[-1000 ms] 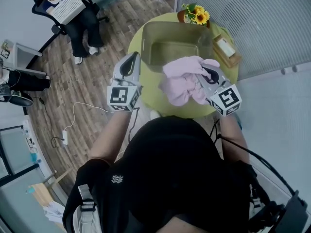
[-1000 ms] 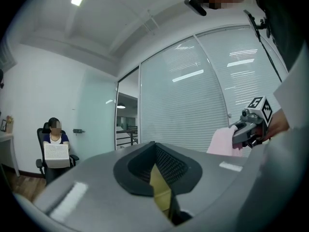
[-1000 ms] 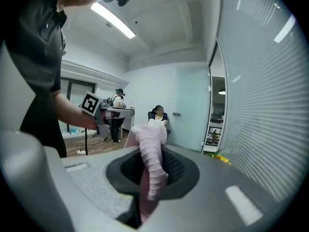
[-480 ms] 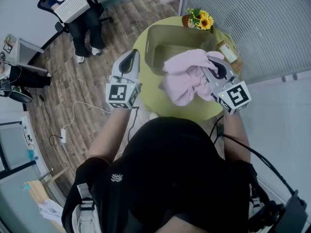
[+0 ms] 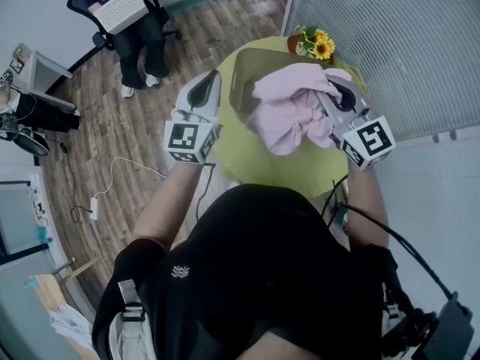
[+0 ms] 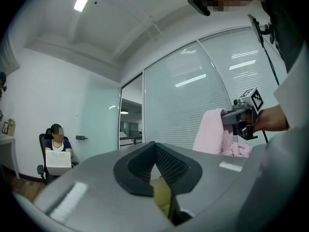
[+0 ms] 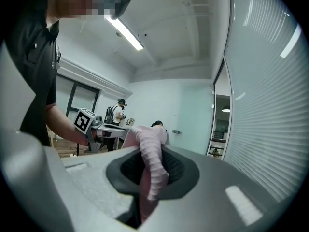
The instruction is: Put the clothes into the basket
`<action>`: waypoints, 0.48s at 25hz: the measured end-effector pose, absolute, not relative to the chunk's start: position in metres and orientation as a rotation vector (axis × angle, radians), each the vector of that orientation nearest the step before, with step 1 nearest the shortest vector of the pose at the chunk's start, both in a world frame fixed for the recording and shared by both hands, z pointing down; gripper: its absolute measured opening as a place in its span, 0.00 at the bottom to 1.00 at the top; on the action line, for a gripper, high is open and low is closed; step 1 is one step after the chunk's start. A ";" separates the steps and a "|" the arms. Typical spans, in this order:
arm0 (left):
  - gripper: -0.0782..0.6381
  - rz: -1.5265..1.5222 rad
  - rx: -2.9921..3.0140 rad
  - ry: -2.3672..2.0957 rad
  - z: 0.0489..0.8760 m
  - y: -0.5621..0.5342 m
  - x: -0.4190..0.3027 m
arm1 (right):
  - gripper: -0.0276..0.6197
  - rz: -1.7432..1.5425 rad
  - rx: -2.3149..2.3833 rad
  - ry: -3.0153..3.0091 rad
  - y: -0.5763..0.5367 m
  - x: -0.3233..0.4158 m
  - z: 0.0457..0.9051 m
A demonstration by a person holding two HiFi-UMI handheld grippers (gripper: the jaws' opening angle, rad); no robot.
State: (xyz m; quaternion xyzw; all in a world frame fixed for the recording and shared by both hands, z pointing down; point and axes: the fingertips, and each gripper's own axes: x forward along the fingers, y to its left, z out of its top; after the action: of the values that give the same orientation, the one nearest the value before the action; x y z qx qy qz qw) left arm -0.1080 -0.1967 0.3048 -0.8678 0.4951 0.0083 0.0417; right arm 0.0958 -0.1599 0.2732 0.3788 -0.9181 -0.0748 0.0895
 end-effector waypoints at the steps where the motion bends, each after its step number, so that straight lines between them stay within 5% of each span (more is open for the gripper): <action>1: 0.12 0.022 -2.653 1.521 0.303 -0.195 -0.109 | 0.10 -0.227 1.126 -2.735 -0.160 0.096 0.271; 12: 0.12 0.045 -2.599 1.550 0.302 -0.180 -0.124 | 0.10 -0.296 1.140 -2.760 -0.156 0.090 0.264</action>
State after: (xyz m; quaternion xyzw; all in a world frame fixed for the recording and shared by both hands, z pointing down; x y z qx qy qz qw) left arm -0.1235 -0.1802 0.3022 -0.8574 0.5112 0.0150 0.0576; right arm 0.0905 -0.1561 0.2644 0.3790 -0.9175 -0.0984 0.0700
